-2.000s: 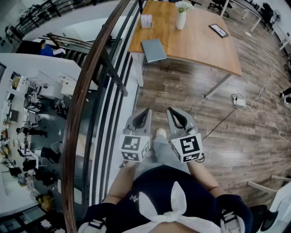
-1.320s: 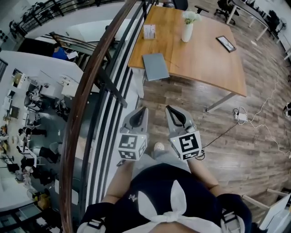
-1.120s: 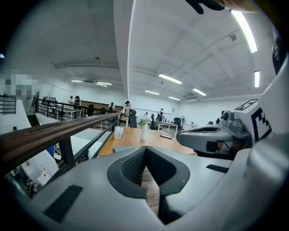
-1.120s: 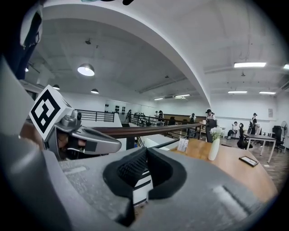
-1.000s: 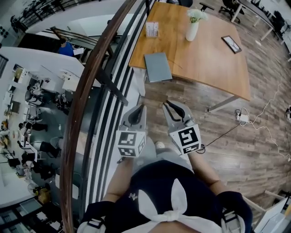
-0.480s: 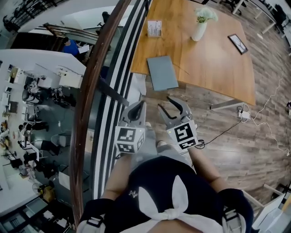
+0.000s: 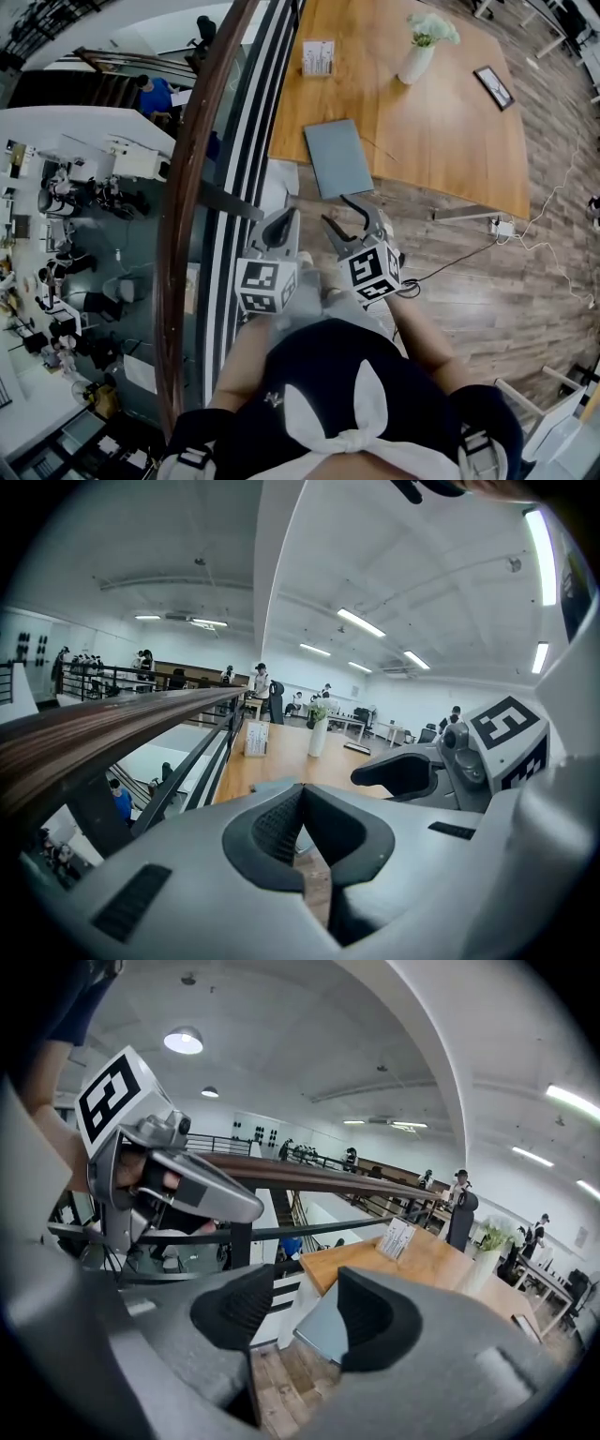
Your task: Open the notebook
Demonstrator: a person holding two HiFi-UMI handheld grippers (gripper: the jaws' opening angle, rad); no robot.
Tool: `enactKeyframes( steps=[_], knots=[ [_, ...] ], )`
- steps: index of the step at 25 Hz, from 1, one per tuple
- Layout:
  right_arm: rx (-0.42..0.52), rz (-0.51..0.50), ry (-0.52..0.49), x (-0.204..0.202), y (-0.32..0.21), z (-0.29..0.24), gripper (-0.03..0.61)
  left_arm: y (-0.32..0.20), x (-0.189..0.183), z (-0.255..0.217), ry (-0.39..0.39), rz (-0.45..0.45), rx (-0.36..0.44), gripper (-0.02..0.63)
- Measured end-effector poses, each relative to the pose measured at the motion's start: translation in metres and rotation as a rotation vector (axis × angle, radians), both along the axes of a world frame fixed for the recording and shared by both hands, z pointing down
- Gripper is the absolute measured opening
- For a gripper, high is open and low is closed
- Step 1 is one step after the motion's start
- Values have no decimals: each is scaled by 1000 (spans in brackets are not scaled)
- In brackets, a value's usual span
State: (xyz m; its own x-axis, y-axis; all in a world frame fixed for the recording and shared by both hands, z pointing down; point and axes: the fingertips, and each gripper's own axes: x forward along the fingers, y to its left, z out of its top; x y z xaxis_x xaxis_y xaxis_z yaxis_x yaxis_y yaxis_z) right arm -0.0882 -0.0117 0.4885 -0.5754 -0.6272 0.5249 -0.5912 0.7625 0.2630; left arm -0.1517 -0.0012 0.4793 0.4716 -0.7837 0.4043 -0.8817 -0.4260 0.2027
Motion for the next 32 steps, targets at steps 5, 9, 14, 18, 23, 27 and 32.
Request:
enactKeyframes(
  steps=[5, 9, 14, 18, 23, 27, 32],
  knots=[
    [-29, -12, 80, -10, -15, 29, 212, -22, -10, 12, 3, 18, -2, 17],
    [-40, -47, 161, -21, -22, 55, 212, -37, -15, 24, -8, 55, -5, 17],
    [5, -75, 278, -30, -37, 88, 212, -51, -18, 36, -9, 85, -20, 17],
    [18, -97, 353, -32, -46, 114, 212, -58, -21, 48, -7, 89, -31, 17],
    [2, -99, 423, -26, -53, 144, 210, -63, -20, 63, -5, 97, -56, 17],
    [-9, -99, 473, -16, -59, 165, 201, -68, -14, 75, -3, 103, -73, 17],
    [1, -108, 524, -13, -66, 183, 167, -74, -11, 84, -3, 110, -87, 17]
  ],
)
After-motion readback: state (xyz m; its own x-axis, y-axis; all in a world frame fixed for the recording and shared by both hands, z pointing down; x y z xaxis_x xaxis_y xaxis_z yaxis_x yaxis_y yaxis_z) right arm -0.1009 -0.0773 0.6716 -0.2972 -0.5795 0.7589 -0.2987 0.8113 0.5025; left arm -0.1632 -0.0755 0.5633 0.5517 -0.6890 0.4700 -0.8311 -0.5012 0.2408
